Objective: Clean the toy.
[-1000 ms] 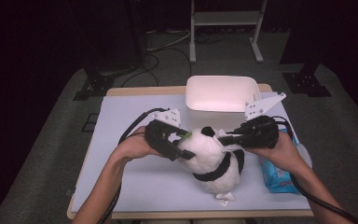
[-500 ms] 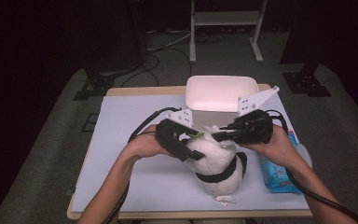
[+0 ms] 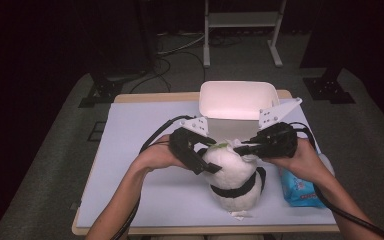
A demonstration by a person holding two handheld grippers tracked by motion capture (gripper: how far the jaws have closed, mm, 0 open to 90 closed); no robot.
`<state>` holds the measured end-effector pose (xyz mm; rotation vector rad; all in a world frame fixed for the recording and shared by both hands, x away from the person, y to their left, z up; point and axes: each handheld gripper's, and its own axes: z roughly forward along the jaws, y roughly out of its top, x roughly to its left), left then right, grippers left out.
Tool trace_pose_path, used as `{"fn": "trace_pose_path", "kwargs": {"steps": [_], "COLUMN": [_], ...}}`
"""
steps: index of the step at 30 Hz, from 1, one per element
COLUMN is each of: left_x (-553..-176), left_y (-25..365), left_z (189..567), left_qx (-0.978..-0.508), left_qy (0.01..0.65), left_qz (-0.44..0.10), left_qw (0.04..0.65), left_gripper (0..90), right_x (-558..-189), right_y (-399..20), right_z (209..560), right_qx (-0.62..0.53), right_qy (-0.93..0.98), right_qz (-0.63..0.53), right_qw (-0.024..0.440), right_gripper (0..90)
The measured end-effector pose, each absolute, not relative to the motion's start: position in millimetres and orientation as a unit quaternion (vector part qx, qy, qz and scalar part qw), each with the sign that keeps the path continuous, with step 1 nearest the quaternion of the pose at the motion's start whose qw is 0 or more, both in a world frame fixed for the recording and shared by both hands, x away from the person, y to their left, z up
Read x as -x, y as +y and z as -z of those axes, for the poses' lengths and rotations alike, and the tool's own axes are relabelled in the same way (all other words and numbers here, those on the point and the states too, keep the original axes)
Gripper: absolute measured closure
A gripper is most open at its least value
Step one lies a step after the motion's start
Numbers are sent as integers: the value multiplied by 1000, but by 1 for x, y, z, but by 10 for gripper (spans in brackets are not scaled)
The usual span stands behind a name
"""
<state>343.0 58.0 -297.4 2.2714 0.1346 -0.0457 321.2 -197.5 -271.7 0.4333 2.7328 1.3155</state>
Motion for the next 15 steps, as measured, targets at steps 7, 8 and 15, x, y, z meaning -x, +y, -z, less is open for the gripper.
{"fn": "trace_pose_path", "kwargs": {"steps": [7, 8, 15], "left_x": [-347, -347, -347], "left_y": [65, 65, 59], "left_z": [313, 315, 331], "left_qx": [-905, -904, -898], "left_qy": [66, 68, 71], "left_qz": [34, 37, 66], "left_qw": [419, 419, 430], "left_gripper": [116, 114, 102], "right_x": [-319, -319, -317], "right_y": [-208, -210, -217], "right_z": [275, 276, 279], "right_qx": [-151, -153, -158], "right_qy": [888, 887, 884], "right_qz": [-434, -434, -438], "right_qw": [36, 35, 32], "right_gripper": [842, 842, 843]}}
